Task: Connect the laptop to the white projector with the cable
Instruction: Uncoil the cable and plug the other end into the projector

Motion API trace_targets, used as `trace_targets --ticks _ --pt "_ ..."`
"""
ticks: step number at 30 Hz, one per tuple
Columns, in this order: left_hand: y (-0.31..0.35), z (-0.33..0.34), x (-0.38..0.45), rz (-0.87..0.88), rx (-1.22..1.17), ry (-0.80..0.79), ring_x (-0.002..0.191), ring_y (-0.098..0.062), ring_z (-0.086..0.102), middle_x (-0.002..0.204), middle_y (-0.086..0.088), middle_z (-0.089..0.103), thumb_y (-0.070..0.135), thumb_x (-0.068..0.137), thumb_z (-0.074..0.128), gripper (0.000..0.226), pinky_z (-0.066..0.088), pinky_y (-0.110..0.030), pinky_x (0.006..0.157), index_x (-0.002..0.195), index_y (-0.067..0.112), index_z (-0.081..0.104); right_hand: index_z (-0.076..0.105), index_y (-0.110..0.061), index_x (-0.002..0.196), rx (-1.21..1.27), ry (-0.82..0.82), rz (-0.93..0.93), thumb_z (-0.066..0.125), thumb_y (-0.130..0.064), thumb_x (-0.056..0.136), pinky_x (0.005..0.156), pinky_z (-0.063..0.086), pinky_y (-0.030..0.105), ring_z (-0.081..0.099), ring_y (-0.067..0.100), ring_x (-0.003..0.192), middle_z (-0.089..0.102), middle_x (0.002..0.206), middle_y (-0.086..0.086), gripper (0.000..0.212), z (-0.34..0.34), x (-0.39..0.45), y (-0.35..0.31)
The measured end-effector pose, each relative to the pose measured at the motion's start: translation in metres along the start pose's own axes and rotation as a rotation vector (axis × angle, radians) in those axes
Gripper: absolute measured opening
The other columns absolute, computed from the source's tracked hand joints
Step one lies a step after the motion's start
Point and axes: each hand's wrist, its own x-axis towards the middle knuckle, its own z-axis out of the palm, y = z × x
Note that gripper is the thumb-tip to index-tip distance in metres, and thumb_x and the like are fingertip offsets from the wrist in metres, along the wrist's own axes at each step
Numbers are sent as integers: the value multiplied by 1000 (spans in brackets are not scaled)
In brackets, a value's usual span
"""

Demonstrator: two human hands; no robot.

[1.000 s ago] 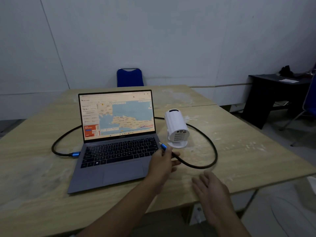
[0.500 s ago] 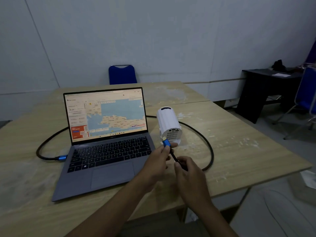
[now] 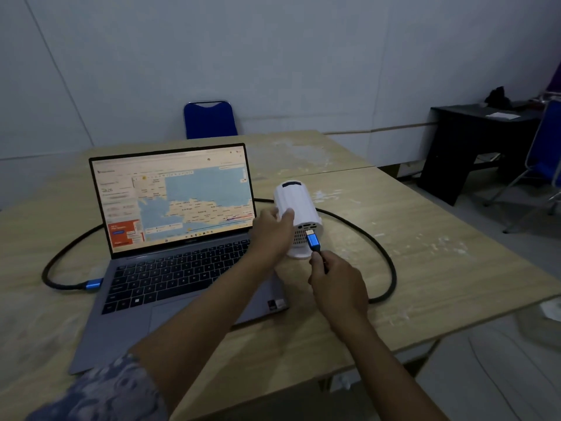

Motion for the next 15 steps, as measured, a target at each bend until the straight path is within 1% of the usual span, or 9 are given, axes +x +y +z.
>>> trace_targets --ticks 1,2,3,4,6,8,10,13,15 --pt "2 2 11 -23 31 16 117 -27 56 134 -8 55 48 95 49 58 50 -45 96 139 10 46 66 -25 87 -17 10 10 42 -45 100 48 37 29 59 16 65 69 73 -3 34 1 3 0" --pt "2 5 22 -53 59 4 116 -29 57 133 -8 56 54 88 49 67 50 -48 98 137 9 46 67 -25 86 -32 18 14 42 -45 100 47 35 28 59 16 64 69 73 -3 34 2 6 0" --pt "3 7 30 -83 75 -16 114 -30 59 132 -9 57 59 83 49 75 51 -48 98 137 8 45 68 -26 87 -46 27 17 42 -45 100 46 33 27 58 16 64 69 73 -3 35 2 8 -1" --pt "4 10 36 -116 82 -37 113 -31 60 132 -11 57 61 81 49 80 51 -47 97 138 6 41 69 -26 88 -62 33 22 42 -45 101 46 30 26 57 17 64 68 74 -3 35 3 10 -2" --pt "4 16 43 -170 91 -60 117 -34 58 134 -15 52 58 91 51 79 51 -41 94 144 3 29 69 -27 92 -96 31 20 41 -46 101 46 27 26 54 16 65 68 78 -3 34 4 13 -3" --pt "-1 22 51 -213 106 -80 120 -34 56 137 -17 50 55 95 50 78 50 -39 89 145 2 22 69 -27 95 -134 26 10 40 -46 102 47 26 27 50 15 65 69 82 -2 35 6 14 -4" --pt "-6 25 55 -215 120 -107 120 -33 56 138 -17 50 58 95 48 80 49 -38 87 146 1 22 69 -27 96 -149 26 5 39 -47 102 46 25 27 50 15 65 69 82 -2 36 8 15 -4" --pt "-14 26 58 -189 133 -144 114 -31 59 135 -17 55 64 93 45 83 51 -37 85 145 1 31 70 -26 95 -145 45 -7 40 -46 102 47 27 28 52 15 66 70 82 -1 37 10 16 -5" --pt "-17 26 60 -166 135 -160 109 -29 61 132 -17 57 64 94 43 80 49 -34 81 143 1 37 70 -25 96 -144 53 -13 40 -46 102 49 29 28 57 17 68 71 83 -1 38 11 17 -6"
